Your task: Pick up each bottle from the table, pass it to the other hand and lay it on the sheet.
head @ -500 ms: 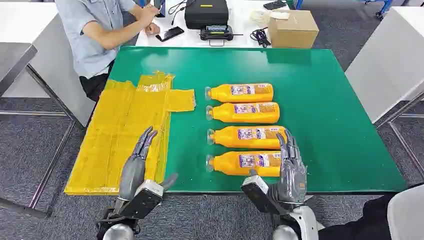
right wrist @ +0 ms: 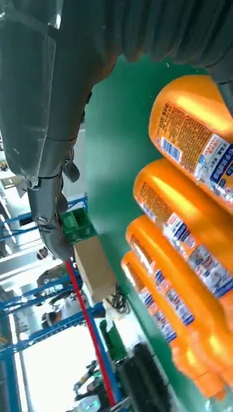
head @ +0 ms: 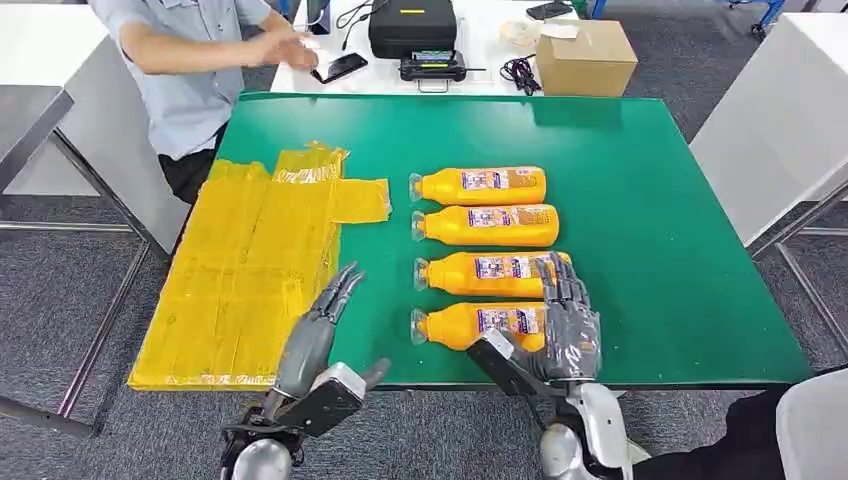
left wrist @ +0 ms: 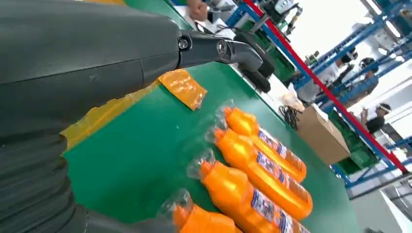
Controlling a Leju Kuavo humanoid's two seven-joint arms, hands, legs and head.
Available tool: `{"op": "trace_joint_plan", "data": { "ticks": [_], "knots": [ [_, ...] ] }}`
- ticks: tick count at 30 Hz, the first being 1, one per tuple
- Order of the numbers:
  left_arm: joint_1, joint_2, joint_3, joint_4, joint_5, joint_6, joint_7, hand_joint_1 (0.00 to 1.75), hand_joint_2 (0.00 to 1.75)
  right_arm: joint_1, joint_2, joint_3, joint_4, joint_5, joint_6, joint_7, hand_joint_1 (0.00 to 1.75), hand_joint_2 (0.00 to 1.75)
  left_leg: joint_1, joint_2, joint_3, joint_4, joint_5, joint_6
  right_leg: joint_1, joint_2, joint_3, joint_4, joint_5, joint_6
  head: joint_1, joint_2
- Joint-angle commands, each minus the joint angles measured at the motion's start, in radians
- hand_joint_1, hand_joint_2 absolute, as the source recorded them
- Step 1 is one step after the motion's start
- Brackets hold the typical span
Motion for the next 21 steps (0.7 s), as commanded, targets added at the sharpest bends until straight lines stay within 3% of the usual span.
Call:
{"op": "trace_joint_plan", "data": {
  "ticks": [1,12,21],
  "knots": [
    [-0.046,0.002,-0.048,0.085,0.009,-0.007,-0.001,0.0,1.75,-0.074,-0.05,0.024,0.187,0.023,0.007,0.011,0.0,1.75,0.001,0.0,0.005,-0.001,-0.001,-0.002,0.001,-0.001,0.005,-0.002,-0.001,-0.002,0.0,0.0],
    [-0.057,0.004,-0.048,0.09,0.013,-0.007,-0.001,0.0,1.75,-0.08,-0.058,0.058,0.197,0.043,0.016,0.024,0.0,1.75,0.001,0.0,0.003,0.0,-0.001,-0.002,0.001,0.0,0.004,-0.001,-0.001,-0.002,0.0,0.0],
    [-0.049,0.002,-0.073,0.095,0.026,-0.024,0.004,0.0,1.75,-0.09,-0.091,0.121,0.252,0.108,0.07,0.115,0.0,1.75,0.0,0.0,0.002,-0.001,-0.001,-0.001,0.001,0.0,0.003,-0.001,-0.001,-0.002,0.0,0.0]
  ]
}}
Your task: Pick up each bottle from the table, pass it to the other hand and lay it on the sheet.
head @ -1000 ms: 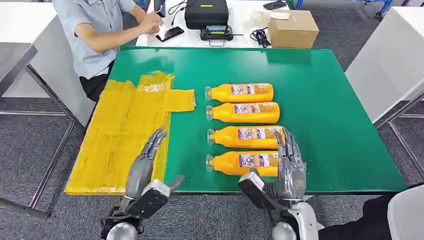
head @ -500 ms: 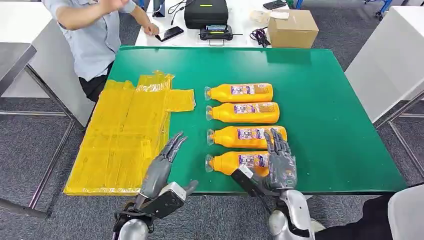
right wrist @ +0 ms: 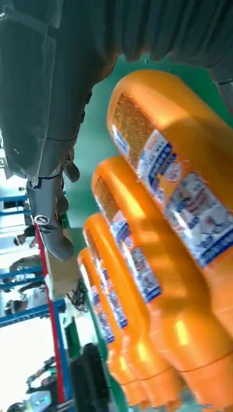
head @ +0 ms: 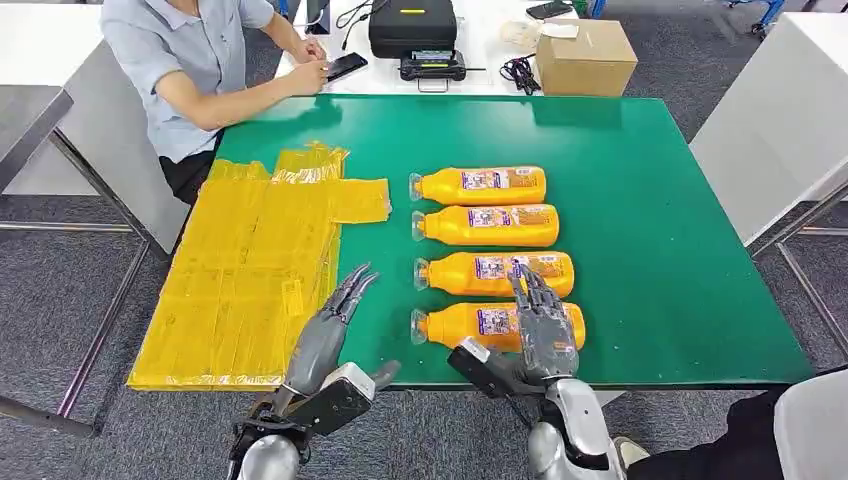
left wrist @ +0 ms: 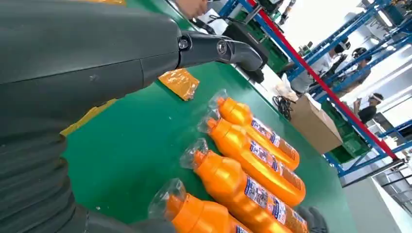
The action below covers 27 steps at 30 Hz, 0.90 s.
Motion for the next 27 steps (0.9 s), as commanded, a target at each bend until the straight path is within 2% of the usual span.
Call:
{"op": "trace_joint_plan", "data": {
  "ticks": [1,10,27],
  "knots": [
    [-0.02,-0.003,-0.049,0.06,0.013,-0.017,0.008,0.0,1.75,-0.043,-0.054,0.062,0.117,0.057,0.035,0.083,0.0,1.75,0.001,0.0,0.004,0.0,-0.002,-0.002,0.001,0.0,0.005,-0.001,-0.001,-0.002,0.0,0.0],
    [0.007,-0.005,-0.035,0.036,0.017,-0.027,0.017,0.0,1.75,-0.028,-0.055,0.032,0.101,0.123,0.076,0.161,0.0,1.75,0.001,0.0,0.004,-0.001,-0.001,-0.001,0.001,0.0,0.004,-0.001,-0.001,-0.002,0.0,0.0],
    [0.016,-0.008,-0.029,0.026,0.015,-0.033,0.021,0.0,1.75,-0.047,-0.063,-0.002,0.12,0.177,0.092,0.195,0.0,1.75,0.0,0.001,0.004,-0.001,-0.001,-0.001,0.001,0.001,0.004,-0.001,-0.001,-0.002,0.0,0.0]
  ]
}}
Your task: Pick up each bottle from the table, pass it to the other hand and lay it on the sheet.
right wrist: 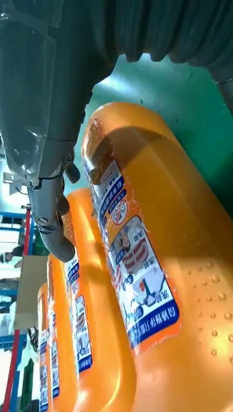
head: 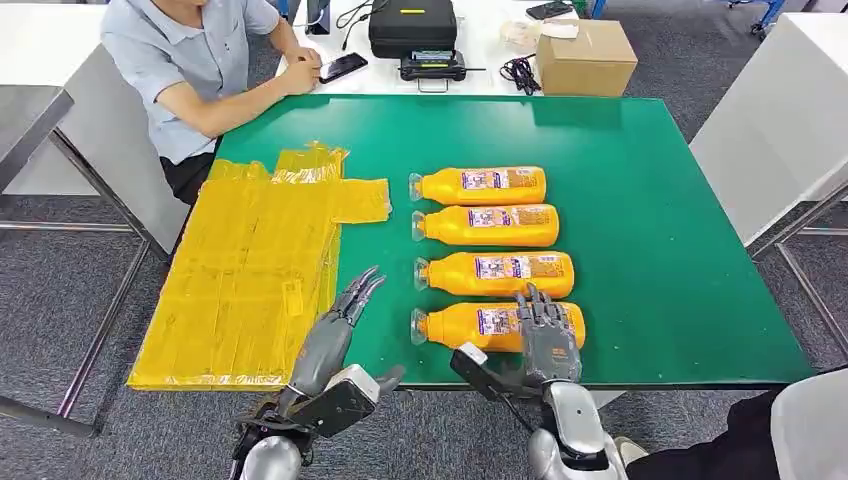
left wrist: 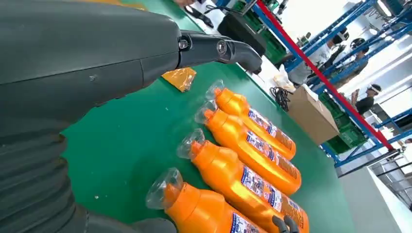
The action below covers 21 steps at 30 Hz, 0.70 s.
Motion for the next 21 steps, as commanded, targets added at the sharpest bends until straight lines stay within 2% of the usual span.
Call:
{"op": "trace_joint_plan", "data": {
  "ticks": [1,7,15,18,21],
  "knots": [
    [0.014,-0.012,-0.012,0.026,0.001,-0.01,0.006,0.0,1.75,-0.048,-0.024,-0.031,0.087,0.008,0.018,0.006,0.0,1.75,0.001,0.002,0.005,0.0,-0.002,-0.002,0.001,0.001,0.005,-0.001,-0.002,-0.002,0.0,0.0],
    [0.002,-0.013,-0.018,0.038,0.003,-0.013,0.002,0.0,1.75,-0.08,-0.033,-0.049,0.141,0.008,0.022,0.01,0.0,1.75,0.0,0.001,0.003,-0.001,-0.001,-0.001,0.0,0.0,0.003,-0.001,-0.001,-0.001,0.0,0.0],
    [-0.012,-0.01,-0.025,0.052,0.013,-0.016,-0.007,0.0,1.75,-0.112,-0.038,-0.08,0.224,-0.022,0.016,-0.008,0.0,1.75,0.002,0.001,0.008,-0.001,-0.003,-0.003,0.002,0.0,0.008,-0.001,-0.002,-0.003,0.0,0.0],
    [-0.013,-0.011,-0.026,0.053,0.014,-0.017,-0.008,0.0,1.75,-0.112,-0.04,-0.083,0.235,-0.029,0.016,-0.014,0.0,1.75,0.001,0.0,0.004,-0.001,-0.001,-0.001,0.001,-0.001,0.004,-0.001,-0.001,-0.002,0.0,0.0],
    [-0.014,-0.009,-0.03,0.055,0.014,-0.017,-0.009,0.0,1.75,-0.109,-0.043,-0.078,0.244,-0.03,0.018,-0.023,0.0,1.75,0.002,-0.001,0.008,-0.001,-0.002,-0.003,0.002,-0.002,0.009,-0.002,-0.002,-0.004,0.0,0.0]
  ]
}}
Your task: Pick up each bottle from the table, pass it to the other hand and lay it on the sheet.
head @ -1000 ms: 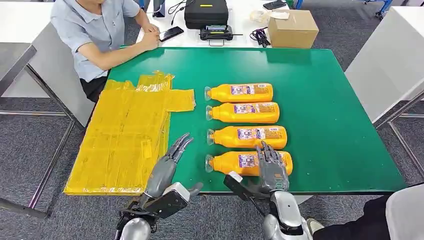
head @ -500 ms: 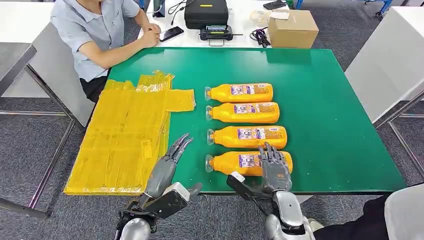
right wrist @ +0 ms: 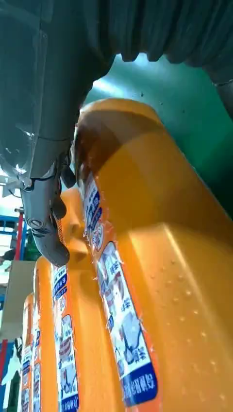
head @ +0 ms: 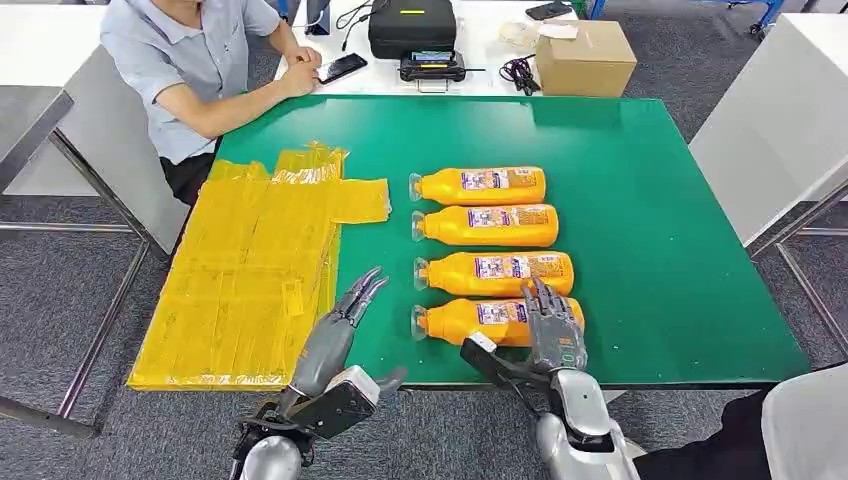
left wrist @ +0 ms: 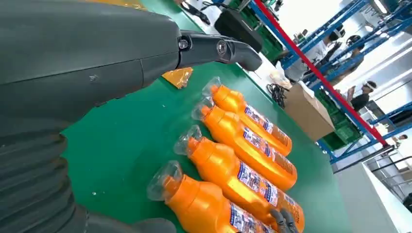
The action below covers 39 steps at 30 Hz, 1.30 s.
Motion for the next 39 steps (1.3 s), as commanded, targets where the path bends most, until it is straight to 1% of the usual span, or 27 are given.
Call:
{"op": "trace_joint_plan", "data": {
  "ticks": [1,2,3,4,6,9,13,14,22,24,25,28,29,33,34,37,39],
  "knots": [
    [-0.012,-0.009,-0.029,0.055,0.006,-0.003,-0.001,0.0,1.75,-0.028,-0.02,-0.031,0.133,-0.009,0.007,-0.017,0.0,1.75,0.001,-0.001,0.004,-0.001,-0.001,-0.002,0.001,-0.001,0.005,-0.001,-0.001,-0.002,0.0,0.0],
    [-0.011,-0.008,-0.031,0.055,0.008,-0.003,-0.002,0.0,1.75,-0.022,-0.021,-0.025,0.132,-0.021,0.009,-0.028,0.0,1.75,0.001,0.0,0.006,-0.001,-0.002,-0.002,0.001,-0.001,0.006,-0.002,-0.002,-0.003,0.0,0.0],
    [-0.011,-0.007,-0.031,0.054,0.008,-0.003,-0.002,0.0,1.75,-0.019,-0.022,-0.023,0.13,-0.021,0.01,-0.029,0.14,1.75,0.001,-0.001,0.004,-0.001,-0.001,-0.001,0.001,-0.002,0.005,-0.001,-0.001,-0.002,0.0,0.0],
    [-0.011,-0.007,-0.031,0.054,0.008,-0.003,-0.002,0.0,1.75,-0.019,-0.022,-0.023,0.13,-0.021,0.01,-0.029,1.34,1.75,0.001,-0.001,0.005,-0.001,-0.001,-0.002,0.001,-0.002,0.006,-0.001,-0.001,-0.003,0.0,0.0],
    [-0.009,-0.006,-0.031,0.052,0.012,-0.001,-0.004,0.0,1.75,-0.004,-0.028,-0.001,0.115,-0.025,0.019,-0.034,1.75,1.75,0.001,-0.001,0.006,-0.001,-0.002,-0.002,0.002,-0.002,0.007,-0.001,-0.002,-0.003,0.0,0.0],
    [-0.005,-0.006,-0.031,0.048,0.012,0.0,-0.004,0.0,1.75,0.025,-0.028,0.036,0.073,-0.034,0.012,-0.054,1.75,1.75,0.001,-0.001,0.005,-0.001,-0.001,-0.001,0.001,-0.002,0.005,-0.001,-0.001,-0.002,0.0,0.0],
    [-0.002,-0.006,-0.03,0.046,0.014,0.002,-0.004,0.0,1.75,0.047,-0.032,0.07,0.038,-0.046,0.014,-0.058,1.75,1.75,0.002,-0.001,0.008,-0.001,-0.003,-0.002,0.002,-0.002,0.008,-0.001,-0.003,-0.003,0.0,0.0],
    [-0.003,-0.006,-0.028,0.046,0.015,0.004,-0.004,0.0,1.75,0.054,-0.033,0.075,0.03,-0.067,0.015,-0.066,1.75,1.75,0.001,-0.001,0.007,-0.001,-0.002,-0.002,0.001,-0.001,0.007,-0.001,-0.002,-0.002,0.0,0.0],
    [-0.006,-0.007,-0.024,0.051,0.023,0.006,-0.006,0.0,1.75,0.051,-0.046,0.07,0.062,-0.088,0.021,-0.066,1.75,1.75,0.001,-0.001,0.006,-0.001,-0.001,-0.002,0.001,-0.002,0.006,-0.001,-0.001,-0.002,0.0,0.0],
    [-0.005,-0.008,-0.022,0.051,0.028,0.008,-0.01,0.0,1.75,0.055,-0.041,0.052,0.065,-0.144,0.028,-0.092,1.75,1.75,0.001,-0.001,0.006,-0.001,-0.001,-0.001,0.001,-0.002,0.006,-0.002,-0.001,-0.002,0.0,0.0],
    [-0.006,-0.008,-0.022,0.051,0.028,0.008,-0.01,0.0,1.75,0.056,-0.044,0.051,0.065,-0.147,0.029,-0.095,1.75,1.75,0.001,-0.001,0.007,-0.001,-0.001,-0.002,0.001,-0.002,0.007,-0.002,-0.002,-0.003,0.0,0.0],
    [-0.006,-0.017,-0.011,0.054,0.09,0.01,-0.023,0.0,1.75,0.067,-0.029,0.013,0.058,-0.288,0.063,-0.168,1.75,1.75,0.001,-0.001,0.008,-0.001,-0.001,-0.002,0.001,-0.002,0.007,-0.002,-0.002,-0.002,0.0,0.0],
    [-0.007,-0.017,-0.01,0.055,0.091,0.01,-0.023,0.0,1.75,0.069,-0.031,0.013,0.056,-0.29,0.064,-0.17,1.75,1.75,0.001,0.0,0.007,-0.001,-0.001,-0.001,0.001,-0.002,0.006,-0.001,-0.001,-0.002,0.0,0.0],
    [-0.002,-0.017,0.002,0.037,0.263,0.081,-0.002,0.0,1.75,0.108,0.006,-0.016,-0.066,-0.421,0.08,-0.211,1.75,1.75,0.001,0.003,0.008,-0.001,-0.002,-0.002,0.001,-0.001,0.007,-0.001,-0.001,-0.003,0.0,0.0],
    [-0.001,-0.017,0.003,0.035,0.274,0.086,0.002,0.0,1.75,0.115,0.009,-0.018,-0.091,-0.432,0.087,-0.211,1.75,1.75,0.001,0.002,0.009,-0.001,-0.002,-0.003,0.002,-0.001,0.008,-0.001,0.0,-0.005,0.0,0.0],
    [0.005,-0.017,0.012,0.033,0.359,0.103,0.027,0.0,1.75,0.129,0.024,-0.029,-0.166,-0.46,0.098,-0.209,1.75,1.75,0.001,0.002,0.007,0.0,-0.002,-0.003,0.002,-0.001,0.005,0.0,0.0,-0.005,0.0,0.0],
    [0.007,-0.017,0.018,0.034,0.417,0.111,0.038,0.0,1.75,0.129,0.03,-0.04,-0.182,-0.471,0.097,-0.21,1.75,1.75,0.001,0.003,0.008,0.0,-0.002,-0.003,0.002,0.0,0.006,0.0,0.0,-0.005,0.0,0.0]
  ]
}}
